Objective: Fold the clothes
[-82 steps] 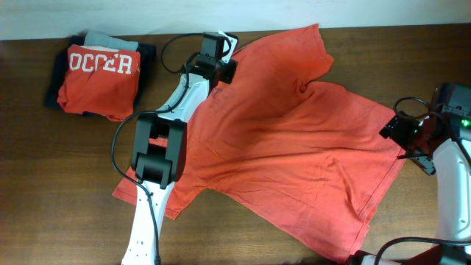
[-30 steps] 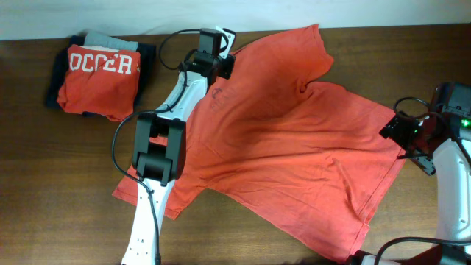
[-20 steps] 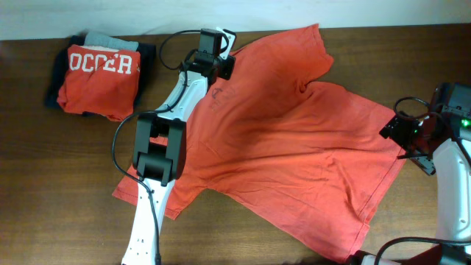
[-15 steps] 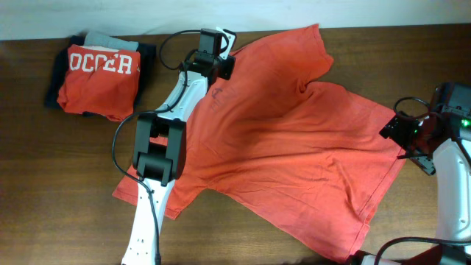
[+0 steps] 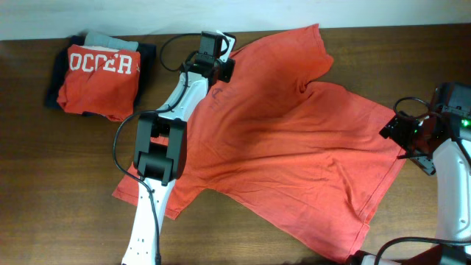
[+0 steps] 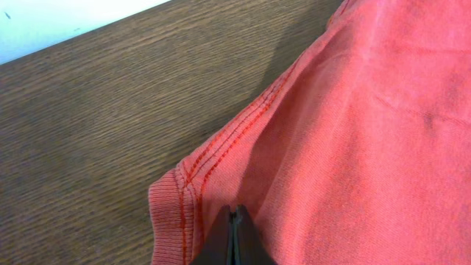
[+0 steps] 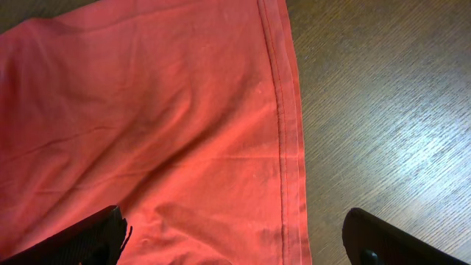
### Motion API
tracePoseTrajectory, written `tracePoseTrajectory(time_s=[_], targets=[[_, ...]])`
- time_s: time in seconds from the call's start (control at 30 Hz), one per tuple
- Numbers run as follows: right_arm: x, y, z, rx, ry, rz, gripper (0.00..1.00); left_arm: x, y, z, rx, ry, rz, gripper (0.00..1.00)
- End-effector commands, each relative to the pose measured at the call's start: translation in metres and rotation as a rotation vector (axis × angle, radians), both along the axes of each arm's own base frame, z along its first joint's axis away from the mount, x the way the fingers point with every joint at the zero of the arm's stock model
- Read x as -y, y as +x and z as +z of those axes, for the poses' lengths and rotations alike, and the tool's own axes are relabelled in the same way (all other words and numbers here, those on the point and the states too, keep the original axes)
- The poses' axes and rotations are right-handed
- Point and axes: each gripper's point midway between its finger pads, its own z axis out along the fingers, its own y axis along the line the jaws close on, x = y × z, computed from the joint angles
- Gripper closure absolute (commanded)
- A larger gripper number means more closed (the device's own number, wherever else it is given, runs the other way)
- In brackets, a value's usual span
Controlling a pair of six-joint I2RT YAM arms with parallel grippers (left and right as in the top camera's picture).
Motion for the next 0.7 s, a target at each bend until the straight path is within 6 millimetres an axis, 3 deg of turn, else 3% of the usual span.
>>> tracePoseTrajectory(time_s=[0.0, 0.17, 0.5, 0.67], targets=[[0.005, 0.002, 0.006, 0.01, -0.02, -0.015, 0.01, -0.025, 0.001, -0.033, -0.04, 0.055, 0.045, 1.0], [0.005, 0.002, 0.006, 0.01, -0.02, -0.015, 0.01, -0.053, 0.003, -0.045, -0.057, 0.12, 0.118, 1.0], [0.005, 0.002, 0.006, 0.01, -0.02, -0.015, 0.01, -0.105, 0.005, -0.052, -0.097, 0.158, 0.217, 1.0], [0.005, 0.002, 0.006, 0.01, -0.02, -0.015, 0.01, -0.112, 0.01, -0.046, -0.078, 0.151, 0.23, 0.89]])
